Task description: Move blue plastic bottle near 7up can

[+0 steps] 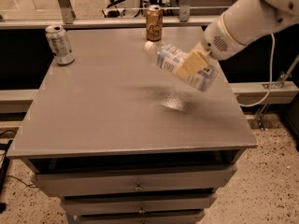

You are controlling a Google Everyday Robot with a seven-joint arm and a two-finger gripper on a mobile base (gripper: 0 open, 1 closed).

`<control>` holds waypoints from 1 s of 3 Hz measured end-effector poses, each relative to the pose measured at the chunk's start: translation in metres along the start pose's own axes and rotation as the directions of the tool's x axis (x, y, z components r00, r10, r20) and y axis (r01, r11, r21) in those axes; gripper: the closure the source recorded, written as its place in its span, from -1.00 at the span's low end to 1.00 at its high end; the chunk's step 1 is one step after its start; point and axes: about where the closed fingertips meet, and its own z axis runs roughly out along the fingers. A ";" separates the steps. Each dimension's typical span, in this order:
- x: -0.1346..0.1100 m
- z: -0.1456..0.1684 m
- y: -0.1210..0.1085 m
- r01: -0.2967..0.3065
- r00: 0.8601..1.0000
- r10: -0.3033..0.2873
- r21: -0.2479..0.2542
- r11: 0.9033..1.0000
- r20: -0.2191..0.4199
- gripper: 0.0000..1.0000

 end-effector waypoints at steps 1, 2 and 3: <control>-0.047 -0.001 -0.007 0.014 0.999 -0.014 -0.002 1.000 0.046 1.00; -0.114 0.019 -0.017 -0.009 0.994 0.012 -0.030 1.000 0.107 1.00; -0.151 0.036 -0.024 -0.061 0.988 0.068 -0.052 0.997 0.139 1.00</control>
Offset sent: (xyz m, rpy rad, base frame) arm 0.1057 0.1111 0.0823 0.1620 -0.0510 0.0208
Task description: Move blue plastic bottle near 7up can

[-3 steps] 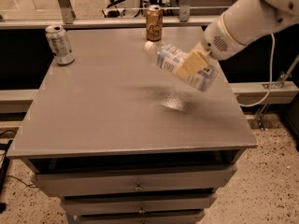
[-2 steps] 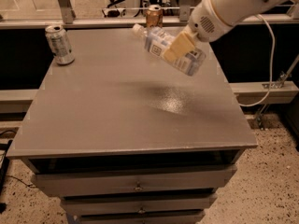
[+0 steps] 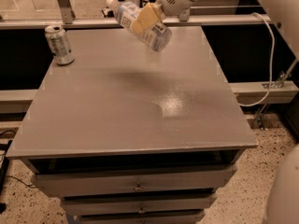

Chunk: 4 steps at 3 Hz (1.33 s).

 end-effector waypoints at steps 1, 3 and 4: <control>-0.026 0.031 -0.003 -0.056 0.998 0.056 -0.001 0.998 0.023 1.00; -0.062 0.092 0.000 -0.131 0.990 0.130 0.029 0.991 0.056 1.00; -0.074 0.125 0.009 -0.143 0.989 0.142 0.014 0.990 0.044 1.00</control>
Offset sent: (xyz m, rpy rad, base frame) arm 0.0738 0.0956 -0.0178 0.1089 0.0207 -0.1611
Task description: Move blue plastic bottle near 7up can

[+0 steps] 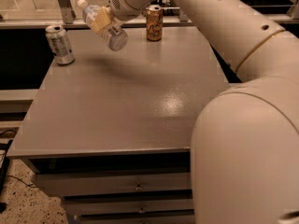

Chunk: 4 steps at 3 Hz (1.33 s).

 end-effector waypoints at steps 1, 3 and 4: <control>-0.004 0.025 0.010 -0.011 1.000 0.011 -0.020 1.000 -0.016 1.00; -0.002 0.064 0.021 -0.079 0.996 0.076 -0.067 0.995 -0.043 1.00; 0.006 0.080 0.024 -0.111 0.991 0.105 -0.076 0.991 -0.077 0.62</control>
Offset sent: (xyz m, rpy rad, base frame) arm 0.0197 0.0502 -0.0349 0.0510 0.1012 -0.0043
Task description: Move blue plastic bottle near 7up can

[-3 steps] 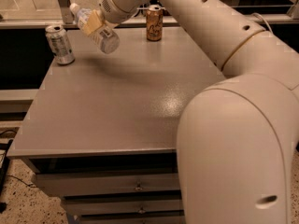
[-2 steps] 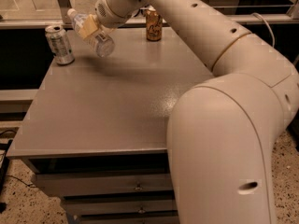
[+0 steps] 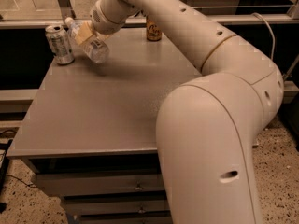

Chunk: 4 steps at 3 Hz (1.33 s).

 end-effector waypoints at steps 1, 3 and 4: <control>0.005 0.010 -0.001 -0.019 1.000 0.019 0.001 1.000 -0.021 0.14; 0.014 0.023 -0.002 -0.036 0.998 0.036 0.009 0.999 -0.050 -0.77; 0.018 0.026 -0.003 -0.041 0.997 0.042 0.013 0.999 -0.059 -1.00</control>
Offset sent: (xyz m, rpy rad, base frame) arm 0.0015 0.0046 -0.0233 -0.0286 0.0537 -0.0280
